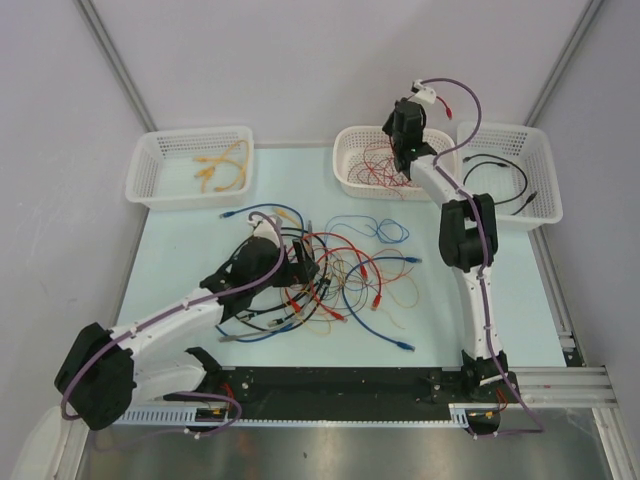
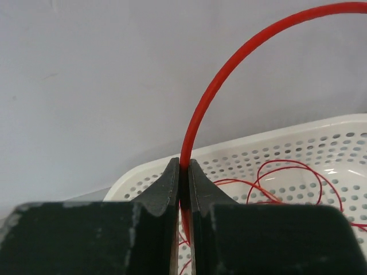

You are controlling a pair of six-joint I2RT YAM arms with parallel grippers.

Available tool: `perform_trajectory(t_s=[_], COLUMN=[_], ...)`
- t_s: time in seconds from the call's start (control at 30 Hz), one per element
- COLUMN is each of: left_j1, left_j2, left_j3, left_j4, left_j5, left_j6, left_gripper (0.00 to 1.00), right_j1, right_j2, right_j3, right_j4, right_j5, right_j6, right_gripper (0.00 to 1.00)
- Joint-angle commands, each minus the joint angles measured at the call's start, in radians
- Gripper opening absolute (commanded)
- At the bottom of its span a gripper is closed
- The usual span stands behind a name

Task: Untangle the cables

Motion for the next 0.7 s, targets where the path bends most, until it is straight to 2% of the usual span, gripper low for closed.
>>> perform_trajectory(t_s=[0.0, 0.03, 0.2, 0.43, 0.67], left_j1=[0.005, 0.005, 0.004, 0.004, 0.004], left_j2=[0.05, 0.057, 0.099, 0.1, 0.064], left_j3=[0.024, 0.027, 0.055, 0.055, 0.043], left_j4=[0.036, 0.036, 0.036, 0.036, 0.033], left_j5=[0.031, 0.034, 0.043, 0.058, 0.058], left_j6=[-0.026, -0.026, -0.018, -0.044, -0.052], left_gripper=[1.0, 1.0, 1.0, 1.0, 1.0], right_j1=[-0.004, -0.007, -0.021, -0.015, 0.016], right_j2=[0.0, 0.002, -0.029, -0.116, -0.184], right_j3=[-0.083, -0.099, -0.157, -0.177, -0.225], right_j4=[0.273, 0.338, 0.419, 0.356, 0.356], right_j5=[0.079, 0.081, 0.053, 0.038, 0.041], right_j6=[-0.146, -0.157, -0.129, -0.042, -0.036], right_gripper=[0.0, 0.0, 0.0, 0.0, 0.0])
